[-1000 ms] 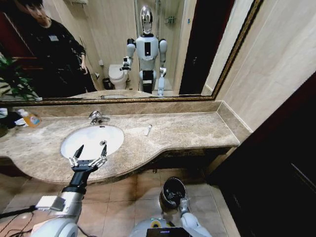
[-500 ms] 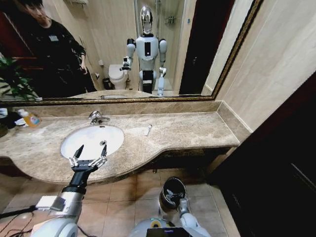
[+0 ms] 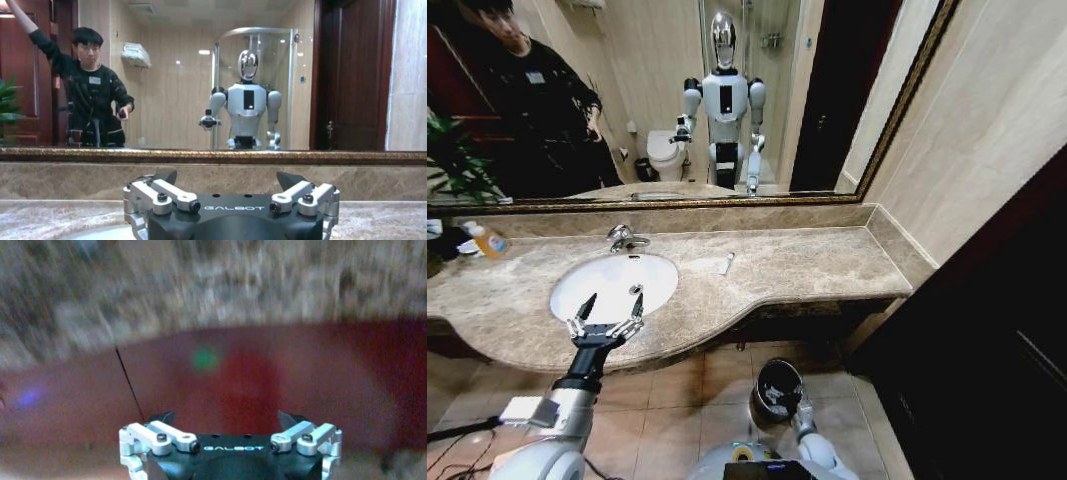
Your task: Pick up the trash from the sink and place it in the trash bin.
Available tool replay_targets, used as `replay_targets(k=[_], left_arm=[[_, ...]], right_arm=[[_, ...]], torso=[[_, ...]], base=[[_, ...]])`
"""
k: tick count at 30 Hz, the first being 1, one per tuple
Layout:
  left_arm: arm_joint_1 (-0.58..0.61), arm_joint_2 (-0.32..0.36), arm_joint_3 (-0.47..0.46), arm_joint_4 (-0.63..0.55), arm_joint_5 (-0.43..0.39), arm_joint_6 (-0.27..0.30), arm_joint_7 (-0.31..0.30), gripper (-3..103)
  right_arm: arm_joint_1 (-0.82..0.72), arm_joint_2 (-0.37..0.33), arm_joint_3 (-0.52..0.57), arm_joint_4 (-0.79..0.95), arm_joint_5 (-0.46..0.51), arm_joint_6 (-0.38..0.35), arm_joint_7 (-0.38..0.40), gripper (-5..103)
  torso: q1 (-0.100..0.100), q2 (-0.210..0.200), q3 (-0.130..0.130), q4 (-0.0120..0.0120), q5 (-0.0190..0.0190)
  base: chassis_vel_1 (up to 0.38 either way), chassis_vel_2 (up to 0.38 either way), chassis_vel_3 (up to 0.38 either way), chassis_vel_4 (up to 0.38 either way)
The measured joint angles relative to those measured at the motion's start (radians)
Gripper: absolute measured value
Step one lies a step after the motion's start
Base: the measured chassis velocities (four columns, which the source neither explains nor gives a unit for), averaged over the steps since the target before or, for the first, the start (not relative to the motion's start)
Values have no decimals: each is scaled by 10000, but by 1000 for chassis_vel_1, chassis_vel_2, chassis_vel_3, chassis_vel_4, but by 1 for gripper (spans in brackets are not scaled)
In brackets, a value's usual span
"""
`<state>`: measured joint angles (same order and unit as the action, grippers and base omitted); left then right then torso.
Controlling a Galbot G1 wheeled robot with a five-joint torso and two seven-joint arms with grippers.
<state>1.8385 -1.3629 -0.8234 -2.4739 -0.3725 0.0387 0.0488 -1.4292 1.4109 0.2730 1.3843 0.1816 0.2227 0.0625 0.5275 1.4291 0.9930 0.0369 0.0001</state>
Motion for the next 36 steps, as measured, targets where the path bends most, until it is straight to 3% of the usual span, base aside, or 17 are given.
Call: replay_targets(k=[6, 17, 27, 36], left_arm=[[0, 0, 0, 0, 0, 0, 0, 100], [0, 0, 1, 0, 0, 0, 0, 100], [0, 0, 1, 0, 0, 0, 0, 100], [0, 0, 1, 0, 0, 0, 0, 100]], right_arm=[[-874, -235, 41, 2545, -443, -124, 17, 100], [-1486, -716, -73, 5645, -1128, -381, 196, 100], [299, -745, -692, 5516, -1100, -1610, 28, 100], [3363, -802, -1940, 4105, 144, -3185, 367, 100]], torso=[[0, 0, 0, -1, -1], [0, 1, 0, -2, -3], [1, 0, 1, -1, -1], [2, -1, 2, 0, -1]], base=[[0, 0, 0, 0], [0, 0, 0, 0], [0, 0, 0, 0], [0, 0, 0, 0]])
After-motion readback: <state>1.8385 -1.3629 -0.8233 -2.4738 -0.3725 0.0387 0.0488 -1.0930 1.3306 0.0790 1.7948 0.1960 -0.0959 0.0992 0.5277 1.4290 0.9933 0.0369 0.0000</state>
